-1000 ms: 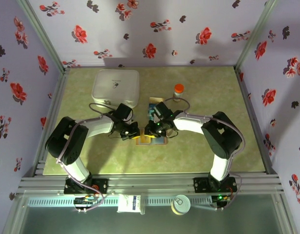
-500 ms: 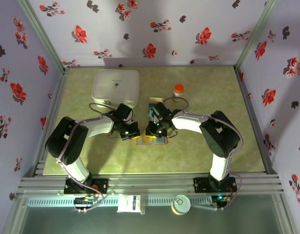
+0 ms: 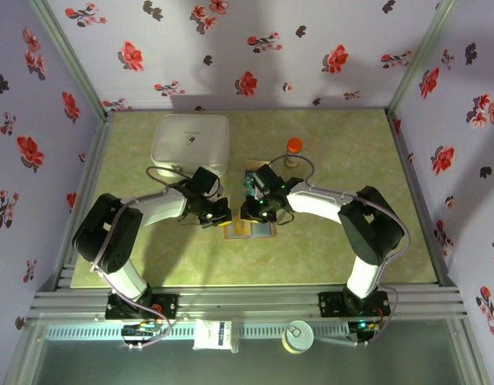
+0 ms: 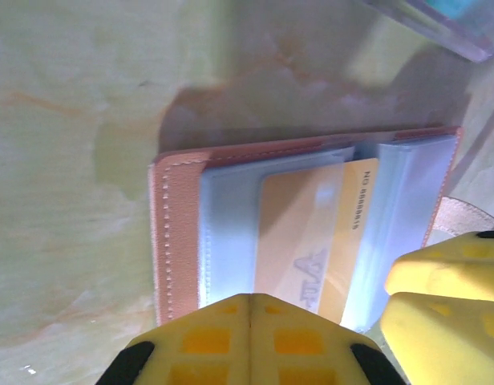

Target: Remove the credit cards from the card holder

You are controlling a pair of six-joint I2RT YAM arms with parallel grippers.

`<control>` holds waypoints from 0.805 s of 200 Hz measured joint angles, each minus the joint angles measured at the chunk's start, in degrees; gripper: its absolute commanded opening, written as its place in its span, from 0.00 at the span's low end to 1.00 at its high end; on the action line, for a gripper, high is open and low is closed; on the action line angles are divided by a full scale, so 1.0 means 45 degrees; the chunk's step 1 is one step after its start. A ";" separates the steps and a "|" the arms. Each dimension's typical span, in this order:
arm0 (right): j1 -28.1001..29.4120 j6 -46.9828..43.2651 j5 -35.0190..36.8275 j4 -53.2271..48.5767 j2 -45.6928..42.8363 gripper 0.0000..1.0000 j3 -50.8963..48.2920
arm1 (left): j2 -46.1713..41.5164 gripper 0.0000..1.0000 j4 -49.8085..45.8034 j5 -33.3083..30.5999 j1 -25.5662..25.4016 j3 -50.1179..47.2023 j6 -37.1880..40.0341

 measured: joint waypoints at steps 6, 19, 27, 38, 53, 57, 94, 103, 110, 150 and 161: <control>0.0000 -0.0015 0.0005 -0.0034 0.0000 0.27 0.0000 | 0.0000 0.00 -0.0005 0.0000 -0.0044 0.0019 0.0000; 0.0000 -0.0029 0.0015 -0.0087 0.0010 0.27 0.0000 | 0.0005 0.00 0.0005 0.0005 -0.0160 0.0049 0.0000; 0.0000 -0.0034 0.0039 -0.0112 0.0010 0.28 0.0000 | 0.0005 0.00 0.0000 0.0000 -0.0214 0.0058 -0.0005; 0.0000 -0.0034 0.0053 -0.0131 0.0015 0.28 0.0000 | 0.0049 0.00 0.0000 -0.0005 -0.0243 0.0063 0.0000; 0.0000 -0.0039 0.0083 -0.0136 0.0063 0.28 0.0005 | 0.0175 0.00 0.0000 -0.0019 -0.0253 0.0063 0.0000; 0.0000 -0.0039 0.0097 -0.0136 0.0078 0.28 0.0005 | 0.0219 0.00 0.0000 -0.0034 -0.0253 0.0063 0.0000; 0.0000 -0.0131 0.0194 -0.0228 0.0228 0.29 0.0005 | 0.0505 0.00 0.0005 -0.0141 -0.0253 0.0063 0.0005; 0.0000 -0.0131 0.0199 -0.0228 0.0262 0.29 0.0005 | 0.0505 0.00 0.0000 -0.0141 -0.0253 0.0063 0.0005; 0.0000 -0.0131 0.0199 -0.0223 0.0321 0.29 0.0005 | 0.0510 0.00 0.0005 -0.0141 -0.0253 0.0063 0.0005; 0.0000 -0.0136 0.0199 -0.0228 0.0685 0.29 0.0005 | 0.0525 0.00 0.0005 -0.0141 -0.0253 0.0063 0.0005; 0.0000 -0.0136 0.0199 -0.0228 0.0695 0.29 0.0005 | 0.0529 0.00 0.0010 -0.0136 -0.0253 0.0063 0.0005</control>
